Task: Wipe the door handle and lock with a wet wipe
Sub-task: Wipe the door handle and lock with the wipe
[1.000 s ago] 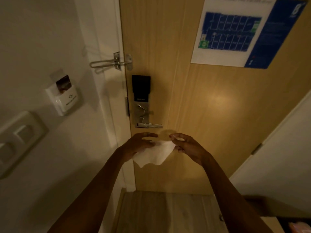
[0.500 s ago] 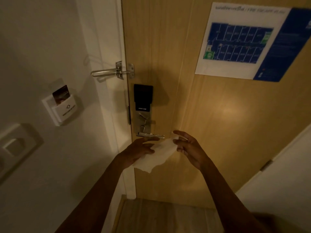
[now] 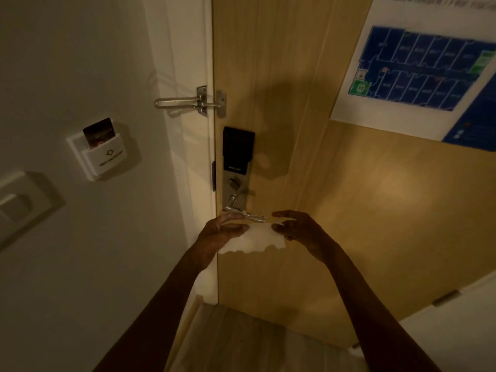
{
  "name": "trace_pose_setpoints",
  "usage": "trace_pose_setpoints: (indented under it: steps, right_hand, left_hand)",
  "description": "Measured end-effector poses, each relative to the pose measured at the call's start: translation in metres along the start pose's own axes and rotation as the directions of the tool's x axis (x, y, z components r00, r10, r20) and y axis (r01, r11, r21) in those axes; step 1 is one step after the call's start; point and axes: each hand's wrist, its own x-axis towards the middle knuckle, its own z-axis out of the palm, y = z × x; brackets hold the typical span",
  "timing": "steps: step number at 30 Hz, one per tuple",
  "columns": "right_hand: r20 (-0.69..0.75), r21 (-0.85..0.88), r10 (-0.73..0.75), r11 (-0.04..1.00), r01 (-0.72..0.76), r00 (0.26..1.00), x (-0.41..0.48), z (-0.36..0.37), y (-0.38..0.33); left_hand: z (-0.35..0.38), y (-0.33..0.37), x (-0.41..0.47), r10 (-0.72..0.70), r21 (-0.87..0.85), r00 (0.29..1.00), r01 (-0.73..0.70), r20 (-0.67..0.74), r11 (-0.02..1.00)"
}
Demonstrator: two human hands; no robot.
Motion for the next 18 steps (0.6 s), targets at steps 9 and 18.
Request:
trace_pose_setpoints:
  steps: [9,18]
  right_hand:
    - [0.041,-0.087,-0.120,0.989,0.123,0.992,0.009,0.009,-0.011]
    - [0.126,0.062,-0.075,0.996,0.067,0.989,0.011,0.010,-0.013]
  left_hand:
    - [-0.010,-0.007,-0.014,-0.006,0.018,0.997,0.007,-0.079,1.000]
    - [-0.025,-0.010,-0.011,0.008,-0.010,0.997,-0.009,-0.077,1.000]
